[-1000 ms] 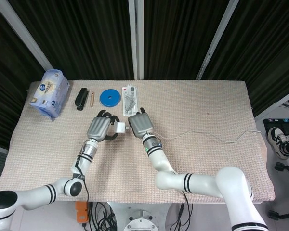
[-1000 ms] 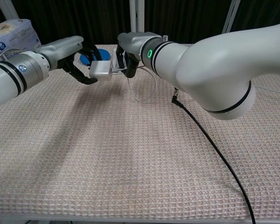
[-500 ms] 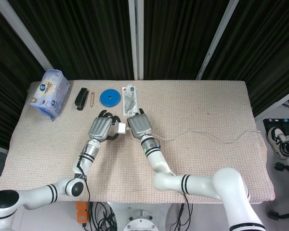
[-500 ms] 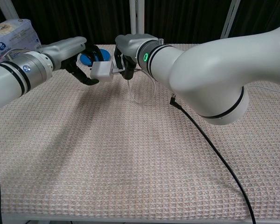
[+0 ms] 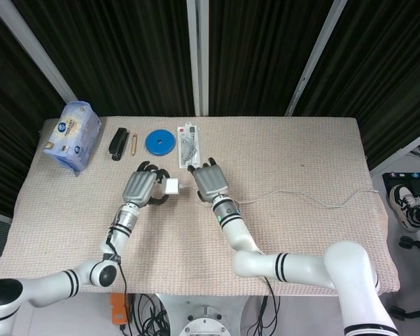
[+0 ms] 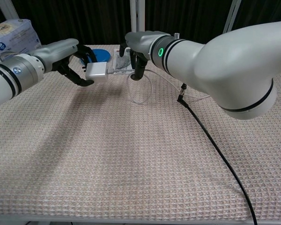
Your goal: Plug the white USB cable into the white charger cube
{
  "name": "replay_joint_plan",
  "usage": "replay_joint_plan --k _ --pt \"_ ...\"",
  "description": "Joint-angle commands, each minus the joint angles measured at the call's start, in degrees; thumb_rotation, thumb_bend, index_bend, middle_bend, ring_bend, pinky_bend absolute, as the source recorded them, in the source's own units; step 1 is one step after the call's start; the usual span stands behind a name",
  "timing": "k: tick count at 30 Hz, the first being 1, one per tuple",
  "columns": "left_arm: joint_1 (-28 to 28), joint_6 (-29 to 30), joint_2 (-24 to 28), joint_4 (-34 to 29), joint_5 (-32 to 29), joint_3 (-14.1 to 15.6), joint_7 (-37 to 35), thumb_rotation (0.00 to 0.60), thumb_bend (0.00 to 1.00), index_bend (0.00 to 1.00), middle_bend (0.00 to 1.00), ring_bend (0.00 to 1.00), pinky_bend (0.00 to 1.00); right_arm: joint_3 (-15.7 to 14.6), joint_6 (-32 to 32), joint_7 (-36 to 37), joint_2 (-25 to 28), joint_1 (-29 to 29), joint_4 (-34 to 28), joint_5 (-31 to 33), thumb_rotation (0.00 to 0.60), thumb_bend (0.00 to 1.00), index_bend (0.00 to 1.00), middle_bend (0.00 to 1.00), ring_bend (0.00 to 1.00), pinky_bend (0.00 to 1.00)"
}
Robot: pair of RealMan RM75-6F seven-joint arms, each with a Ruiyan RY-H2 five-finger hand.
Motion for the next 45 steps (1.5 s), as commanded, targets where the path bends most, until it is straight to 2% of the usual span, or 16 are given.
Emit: replay_joint_plan --k 1,4,8,13,17,21,25,28,35,40,45 --pt "0.27 -0.16 0.05 0.12 -0.28 0.34 0.27 0.56 0.47 0.55 0.49 0.19 0.1 -0.82 1.05 -0.44 3.03 -1.59 -3.6 0.4 0.6 0.19 0.1 0.3 0.21 0.13" --pt "0.21 -2.03 0.18 0.34 -1.65 0.98 1.37 0.537 0.46 0.48 0.44 0.16 0.09 -1.33 2.52 -0.15 6.26 -3.11 -7.6 -0.41 0.6 0.16 0.06 0.25 0.19 0.13" --pt "-0.73 -5.42 0.91 0.1 -5.66 1.36 5.15 0.532 0.41 0.21 0.23 0.02 0.06 -2.14 4.93 0.91 11.23 -5.77 -13.2 -2.07 0.6 0.16 0.04 0.23 0.16 0.13" --pt "-0.69 -4.91 1.0 -0.45 -8.11 0.83 6.65 0.527 0.35 0.11 0.15 0.0 0.03 -3.59 7.2 3.12 16.97 -9.42 -19.04 -4.75 0.6 0.16 0.02 0.19 0.12 0.13" --pt "0.13 -3.58 2.58 -2.74 -8.46 0.76 6.88 0.522 0.32 0.09 0.13 0.0 0.01 -5.24 8.76 5.34 21.41 -12.69 -22.78 -7.32 0.6 0.16 0.0 0.17 0.1 0.12" --pt "2.58 0.77 6.11 -6.74 -6.78 0.42 5.57 0.528 0.31 0.1 0.13 0.0 0.0 -7.25 10.63 9.14 26.21 -17.01 -25.96 -11.32 0.6 0.17 0.0 0.18 0.1 0.12" --pt "7.62 8.72 12.02 -11.01 -2.6 0.97 3.13 0.6 0.3 0.15 0.13 0.0 0.0 -10.04 12.85 18.56 32.35 -24.19 -28.68 -19.29 0.6 0.23 0.04 0.2 0.1 0.12" --pt "11.89 14.71 16.32 -11.92 1.61 2.87 1.66 0.6 0.3 0.19 0.15 0.0 0.01 -12.85 16.55 26.0 36.02 -30.11 -29.07 -27.56 0.6 0.25 0.09 0.22 0.1 0.1" --pt "21.9 24.58 26.43 -16.26 8.01 7.95 -1.85 0.6 0.3 0.21 0.16 0.0 0.0 -19.38 28.2 39.01 40.71 -43.15 -26.19 -42.26 0.6 0.25 0.1 0.19 0.04 0.04" --pt "27.45 30.64 30.06 -20.91 11.21 10.82 -1.31 0.6 0.28 0.22 0.16 0.0 0.0 -22.23 32.18 43.09 41.46 -48.87 -25.11 -47.04 0.6 0.25 0.1 0.18 0.01 0.02" --pt "31.8 35.75 30.84 -25.66 14.74 13.62 2.32 0.6 0.26 0.22 0.16 0.0 0.0 -23.72 34.07 45.55 42.05 -52.58 -25.5 -50.69 0.6 0.25 0.1 0.18 0.01 0.02"
